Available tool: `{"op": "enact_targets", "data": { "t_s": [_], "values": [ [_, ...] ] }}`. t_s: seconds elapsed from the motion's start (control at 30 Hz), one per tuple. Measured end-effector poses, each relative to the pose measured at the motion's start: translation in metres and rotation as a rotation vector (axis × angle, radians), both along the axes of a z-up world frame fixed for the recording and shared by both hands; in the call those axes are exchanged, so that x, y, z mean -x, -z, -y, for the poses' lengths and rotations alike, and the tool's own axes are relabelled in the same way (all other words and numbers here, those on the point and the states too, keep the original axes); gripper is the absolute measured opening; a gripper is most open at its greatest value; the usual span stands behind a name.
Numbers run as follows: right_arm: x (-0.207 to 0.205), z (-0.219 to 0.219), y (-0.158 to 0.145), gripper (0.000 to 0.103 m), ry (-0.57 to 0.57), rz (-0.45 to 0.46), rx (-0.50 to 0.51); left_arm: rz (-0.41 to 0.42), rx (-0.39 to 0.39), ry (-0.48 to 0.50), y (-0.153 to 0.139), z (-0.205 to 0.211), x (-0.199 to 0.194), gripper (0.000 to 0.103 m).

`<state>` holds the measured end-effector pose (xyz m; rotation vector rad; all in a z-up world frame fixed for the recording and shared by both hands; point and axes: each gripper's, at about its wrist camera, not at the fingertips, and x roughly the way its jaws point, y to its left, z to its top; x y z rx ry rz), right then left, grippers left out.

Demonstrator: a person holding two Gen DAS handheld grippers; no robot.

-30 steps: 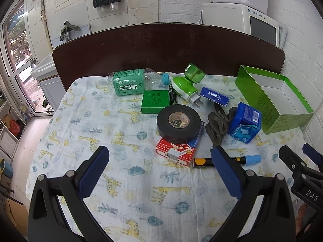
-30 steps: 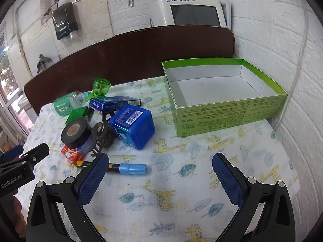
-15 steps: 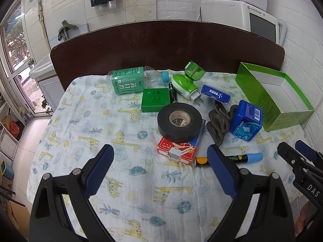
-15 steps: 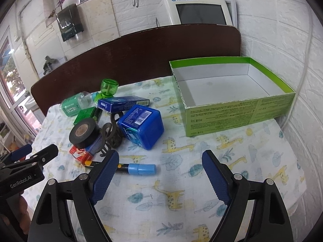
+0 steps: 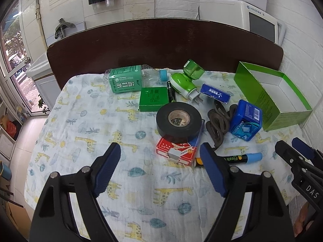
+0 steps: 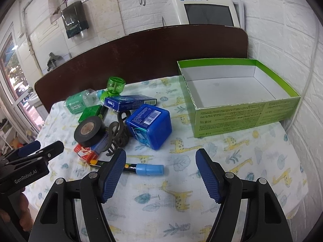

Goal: Organize rigid objects
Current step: 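Move the right tool toward the black tape roll, then grasp the black electrical tape roll with the right gripper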

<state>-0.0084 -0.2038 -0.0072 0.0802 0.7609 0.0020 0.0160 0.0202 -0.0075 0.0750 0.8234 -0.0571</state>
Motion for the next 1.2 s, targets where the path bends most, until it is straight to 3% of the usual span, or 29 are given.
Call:
{"op": "enact_targets", "data": {
  "t_s": [0.1,0.2,0.47,0.8,1.0,1.2],
  "values": [
    [-0.003,-0.005,-0.001,0.058,-0.028,-0.009,-0.012,-0.009,0.008,0.003,0.002,-0.002,-0.004,0.073],
    [-0.008,-0.013,-0.002,0.052,-0.067,-0.016,-0.024,-0.022,0.025,0.003,0.004,-0.006,-0.012,0.069],
    [-0.048,-0.065,-0.004,0.052,-0.214,-0.033,-0.041,-0.080,0.096,-0.024,0.010,-0.021,-0.050,0.070],
    [-0.093,-0.083,0.020,0.052,-0.236,-0.161,-0.158,-0.153,0.201,-0.027,0.029,-0.043,-0.075,0.069],
    [-0.108,-0.081,0.036,0.052,-0.212,-0.226,-0.210,-0.183,0.246,-0.011,0.036,-0.048,-0.082,0.049],
    [-0.114,-0.084,0.039,0.052,-0.210,-0.226,-0.221,-0.187,0.258,0.017,0.037,-0.043,-0.090,0.047]
  ]
}}
